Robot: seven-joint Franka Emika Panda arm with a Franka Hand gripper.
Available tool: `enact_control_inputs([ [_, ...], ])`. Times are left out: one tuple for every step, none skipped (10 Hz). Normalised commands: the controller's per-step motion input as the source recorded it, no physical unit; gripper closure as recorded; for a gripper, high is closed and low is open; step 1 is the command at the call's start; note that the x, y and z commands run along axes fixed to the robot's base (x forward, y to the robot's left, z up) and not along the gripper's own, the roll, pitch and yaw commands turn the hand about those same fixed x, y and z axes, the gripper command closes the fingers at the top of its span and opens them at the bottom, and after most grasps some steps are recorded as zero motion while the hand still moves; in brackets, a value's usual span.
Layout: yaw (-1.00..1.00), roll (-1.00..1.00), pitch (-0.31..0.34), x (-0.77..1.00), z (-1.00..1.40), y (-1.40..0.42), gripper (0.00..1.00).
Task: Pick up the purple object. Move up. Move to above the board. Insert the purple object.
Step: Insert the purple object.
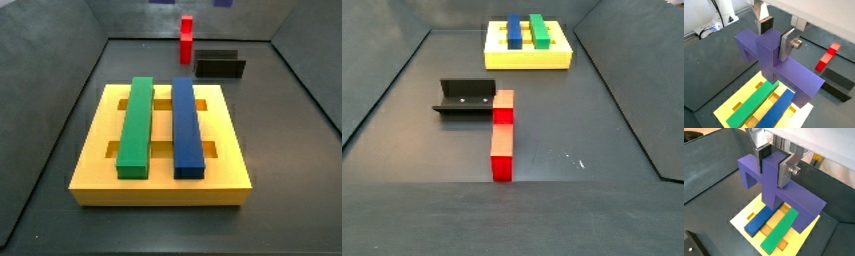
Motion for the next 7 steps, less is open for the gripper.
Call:
enact_control_inputs([
  [0.0,0.0,0.184,0.0,-0.68,-0.67,1.0],
  [0.03,0.0,0.15,-0.01,-0.8,-0.8,1.0],
  [0.02,0.0,0.181,-0.01,-0.85,-0.8,1.0],
  [0.01,0.0,0.176,-0.02,-0.84,-0.7,1.0],
  [0.0,-0.07,0.107,0.0,-0.68,-0.39,1.0],
  [0.0,-0.15,0.023,-0.01,-0.67,-0.21,1.0],
  [0.0,-0.17,-0.074,0.0,-0.75,-0.1,1.0],
])
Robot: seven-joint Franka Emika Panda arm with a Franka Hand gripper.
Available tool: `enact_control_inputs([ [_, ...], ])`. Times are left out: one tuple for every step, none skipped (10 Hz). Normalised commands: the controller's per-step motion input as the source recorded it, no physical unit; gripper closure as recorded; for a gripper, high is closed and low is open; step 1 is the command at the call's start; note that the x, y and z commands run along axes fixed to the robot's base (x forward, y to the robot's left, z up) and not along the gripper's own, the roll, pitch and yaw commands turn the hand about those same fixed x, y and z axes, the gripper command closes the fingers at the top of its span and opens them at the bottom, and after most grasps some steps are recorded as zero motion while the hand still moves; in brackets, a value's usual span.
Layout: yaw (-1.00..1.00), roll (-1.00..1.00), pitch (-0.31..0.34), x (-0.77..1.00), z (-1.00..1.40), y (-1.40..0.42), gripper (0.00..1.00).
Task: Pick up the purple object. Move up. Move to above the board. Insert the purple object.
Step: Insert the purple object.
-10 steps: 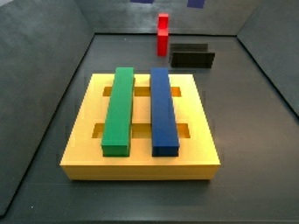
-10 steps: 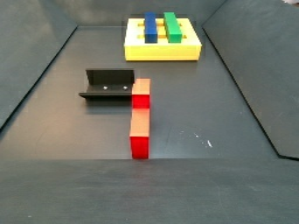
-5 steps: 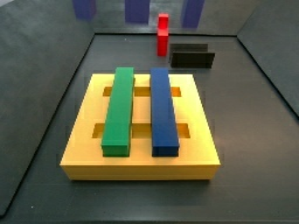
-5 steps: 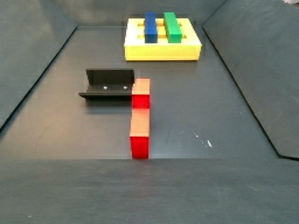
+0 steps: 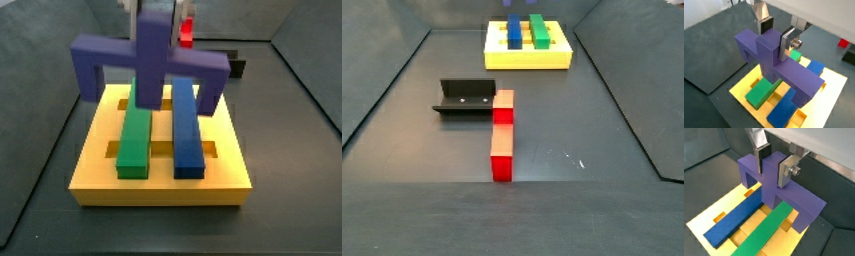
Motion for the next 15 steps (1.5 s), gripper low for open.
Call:
enact_control_inputs([
  [0.0,-0.18,-0.154,0.0,-0.67,-0.03,1.0],
  [0.0,-0.1,-0.084,0.0,-0.48,-0.01,1.0],
  [0.0,0.04,0.019,0.07,-0.21,-0.1,1.0],
  [0.0,0.11,0.036,0.0,-0.07,-0.16,1.0],
  [0.0,0.14,0.0,0.0,0.0,-0.17,1.0],
  [0.0,0.13,0.019,0.15,0.0,-0.15,1.0],
  [0.0,0.12,-0.096,0.1,-0.03,-0.11,1.0],
  [0.0,0.0,-0.229,0.0,0.0,0.0,1.0],
  [0.0,0.07,-0.18,0.05,0.0,-0.11,1.0],
  [0.0,0.16,-0.323,0.02,-0.04,-0.16,1.0],
  [-0.01,0.17,-0.453,0.0,-0.11,-0.13,1.0],
  [-0.03,0.16,-0.443,0.0,-0.1,-0.1,1.0],
  [-0.01,0.15,-0.397,-0.05,-0.04,-0.09,1.0],
  [-0.02,0.09,-0.21,-0.13,0.0,-0.02,1.0],
  [0.0,0.06,-0.061,-0.05,-0.04,0.0,1.0],
])
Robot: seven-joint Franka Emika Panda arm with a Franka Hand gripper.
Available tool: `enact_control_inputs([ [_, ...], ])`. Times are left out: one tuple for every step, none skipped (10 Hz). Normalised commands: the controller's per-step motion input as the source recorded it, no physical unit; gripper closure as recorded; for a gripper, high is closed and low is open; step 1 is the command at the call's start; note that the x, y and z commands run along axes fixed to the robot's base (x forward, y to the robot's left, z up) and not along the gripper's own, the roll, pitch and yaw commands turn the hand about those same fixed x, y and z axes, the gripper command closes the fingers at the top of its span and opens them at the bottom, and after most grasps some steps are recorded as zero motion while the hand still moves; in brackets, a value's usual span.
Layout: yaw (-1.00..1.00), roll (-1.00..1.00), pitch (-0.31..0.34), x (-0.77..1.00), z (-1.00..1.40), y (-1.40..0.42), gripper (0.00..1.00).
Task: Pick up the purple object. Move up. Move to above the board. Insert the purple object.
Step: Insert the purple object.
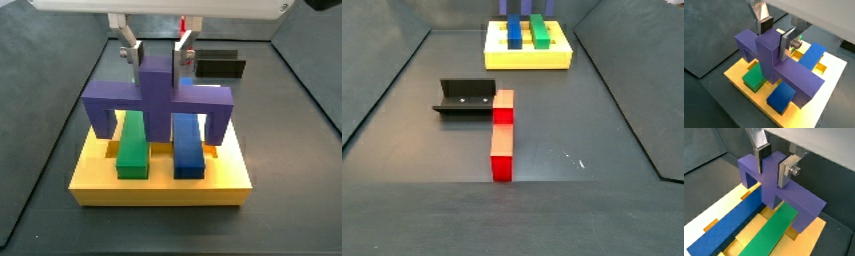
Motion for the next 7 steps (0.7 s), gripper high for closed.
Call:
enact_control_inputs([
  [0.0,0.0,0.0,-0.02,-0.07,0.0,1.0],
  [0.0,-0.14,0.063,-0.1,-0.27,0.02,1.0],
  [0.01,-0.09,0.056,0.0,-0.27,0.0,1.0],
  [0.06,-0.01,0.01,0.02,-0.29,0.0,1.0],
  [0.05,-0.04,0.033,0.0,-0.31,0.0,1.0],
  [0.03,-0.04,0.036,0.0,-0.27,0.0,1.0],
  [0.04,0.0,0.03,0.0,-0.26,0.0,1.0],
])
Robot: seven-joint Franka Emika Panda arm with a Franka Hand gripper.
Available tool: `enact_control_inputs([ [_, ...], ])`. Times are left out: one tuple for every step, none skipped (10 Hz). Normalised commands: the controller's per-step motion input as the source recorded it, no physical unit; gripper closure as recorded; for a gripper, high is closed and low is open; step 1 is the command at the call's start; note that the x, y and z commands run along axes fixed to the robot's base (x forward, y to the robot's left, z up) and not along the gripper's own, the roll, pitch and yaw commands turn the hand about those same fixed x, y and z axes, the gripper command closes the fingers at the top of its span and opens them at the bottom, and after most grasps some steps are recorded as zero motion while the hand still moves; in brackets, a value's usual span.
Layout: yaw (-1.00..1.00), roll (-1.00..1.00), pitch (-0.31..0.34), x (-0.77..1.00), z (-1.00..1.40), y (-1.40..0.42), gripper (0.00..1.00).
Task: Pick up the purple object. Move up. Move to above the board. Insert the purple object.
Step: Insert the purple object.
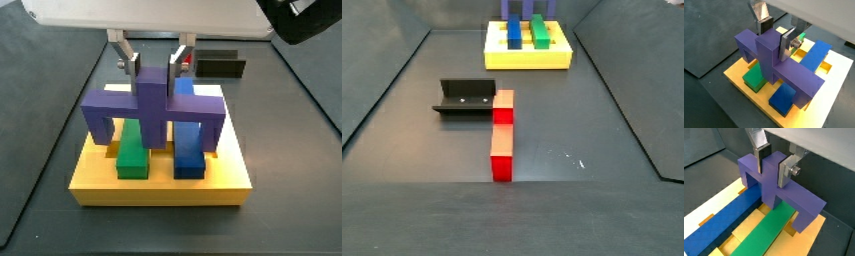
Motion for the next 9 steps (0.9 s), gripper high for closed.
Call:
enact_control_inputs([
  [0.08,0.0,0.04,0.05,-0.18,0.0,1.0],
  [0.12,0.0,0.043,0.17,0.0,0.0,1.0],
  [0.11,0.0,0.041,0.17,0.0,0.03,1.0],
  [0.09,0.0,0.029,0.13,0.0,0.02,1.0],
  [0.06,-0.01,0.026,0.11,0.0,0.01,1.0],
  [0.0,0.0,0.034,0.0,-0.01,0.0,1.0],
  [0.0,0.0,0.024,0.0,-0.15,0.0,1.0],
  [0.0,0.0,0.019,0.0,-0.27,0.0,1.0],
  [0.0,-0.02,0.02,0.0,-0.33,0.0,1.0],
])
